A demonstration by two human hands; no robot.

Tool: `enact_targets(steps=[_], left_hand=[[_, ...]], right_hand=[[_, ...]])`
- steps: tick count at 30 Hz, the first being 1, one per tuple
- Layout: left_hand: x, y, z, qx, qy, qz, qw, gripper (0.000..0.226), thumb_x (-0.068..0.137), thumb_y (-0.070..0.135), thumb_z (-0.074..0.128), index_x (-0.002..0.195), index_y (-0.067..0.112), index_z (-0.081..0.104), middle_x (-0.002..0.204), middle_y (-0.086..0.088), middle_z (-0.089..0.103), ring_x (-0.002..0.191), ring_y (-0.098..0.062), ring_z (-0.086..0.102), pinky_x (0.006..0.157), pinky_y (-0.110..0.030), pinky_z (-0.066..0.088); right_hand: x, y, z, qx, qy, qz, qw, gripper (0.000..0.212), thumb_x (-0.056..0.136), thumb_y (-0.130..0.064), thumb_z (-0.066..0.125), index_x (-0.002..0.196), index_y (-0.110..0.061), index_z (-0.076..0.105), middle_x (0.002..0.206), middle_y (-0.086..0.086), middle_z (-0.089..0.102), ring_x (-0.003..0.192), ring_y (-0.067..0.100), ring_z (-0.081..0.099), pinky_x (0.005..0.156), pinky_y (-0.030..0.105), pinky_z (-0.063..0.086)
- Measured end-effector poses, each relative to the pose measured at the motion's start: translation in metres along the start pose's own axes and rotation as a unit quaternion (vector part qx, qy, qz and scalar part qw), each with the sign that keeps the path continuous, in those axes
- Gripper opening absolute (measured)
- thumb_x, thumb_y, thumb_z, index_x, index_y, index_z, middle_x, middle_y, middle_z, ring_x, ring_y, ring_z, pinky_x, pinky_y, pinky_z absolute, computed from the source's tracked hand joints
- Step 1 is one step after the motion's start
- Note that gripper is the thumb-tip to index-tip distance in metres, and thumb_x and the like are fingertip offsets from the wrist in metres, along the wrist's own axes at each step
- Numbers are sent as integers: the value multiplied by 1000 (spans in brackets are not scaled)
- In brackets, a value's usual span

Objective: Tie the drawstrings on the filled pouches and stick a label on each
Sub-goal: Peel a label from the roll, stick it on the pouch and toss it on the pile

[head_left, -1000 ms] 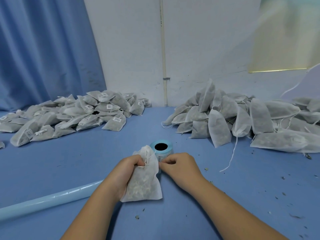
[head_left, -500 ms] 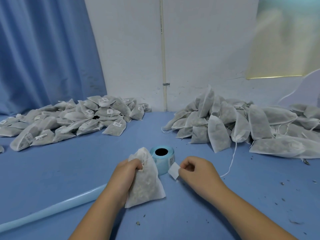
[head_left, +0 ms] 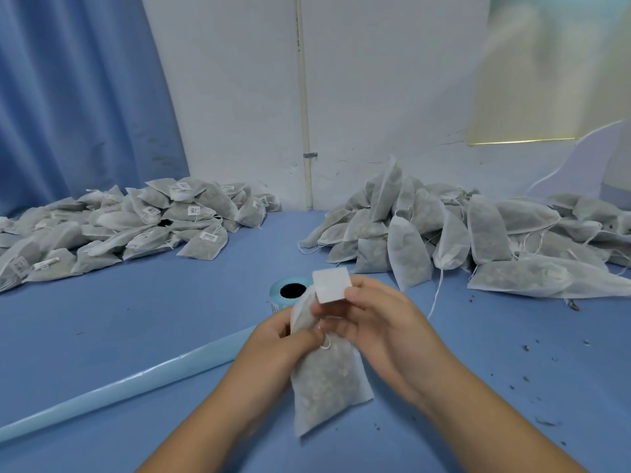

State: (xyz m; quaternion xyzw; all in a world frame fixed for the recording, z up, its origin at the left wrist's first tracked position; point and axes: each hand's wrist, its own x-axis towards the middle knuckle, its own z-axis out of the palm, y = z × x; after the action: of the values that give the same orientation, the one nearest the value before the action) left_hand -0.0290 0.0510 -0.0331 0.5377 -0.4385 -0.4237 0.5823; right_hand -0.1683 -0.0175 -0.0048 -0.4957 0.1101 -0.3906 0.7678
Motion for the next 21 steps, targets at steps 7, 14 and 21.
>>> enact_targets(steps=[7,14,21], left_hand=[[-3,-2,4,-1,-17,-23,1000,34,69,9,63,102,11,70,95,-12,69,91,-24,66,86,-41,50],[-3,-3,3,-10,-15,-39,999,36,65,8,58,100,9,68,89,-10,66,84,-21,63,79,-36,49],[-3,-2,-1,-39,18,-56,997,40,64,8,59,103,2,68,94,-16,69,85,-26,67,81,-39,52]], right_hand=[[1,3,-1,18,25,-11,999,27,75,-12,58,95,3,67,93,17,70,93,26,65,86,33,55],[-2,4,2,12,39,-14,999,30,73,-13,57,96,5,65,93,19,69,94,28,65,92,40,51],[-12,-6,7,-247,145,-146,947,16,83,-1,65,88,-15,70,81,-7,70,75,4,62,70,15,49]])
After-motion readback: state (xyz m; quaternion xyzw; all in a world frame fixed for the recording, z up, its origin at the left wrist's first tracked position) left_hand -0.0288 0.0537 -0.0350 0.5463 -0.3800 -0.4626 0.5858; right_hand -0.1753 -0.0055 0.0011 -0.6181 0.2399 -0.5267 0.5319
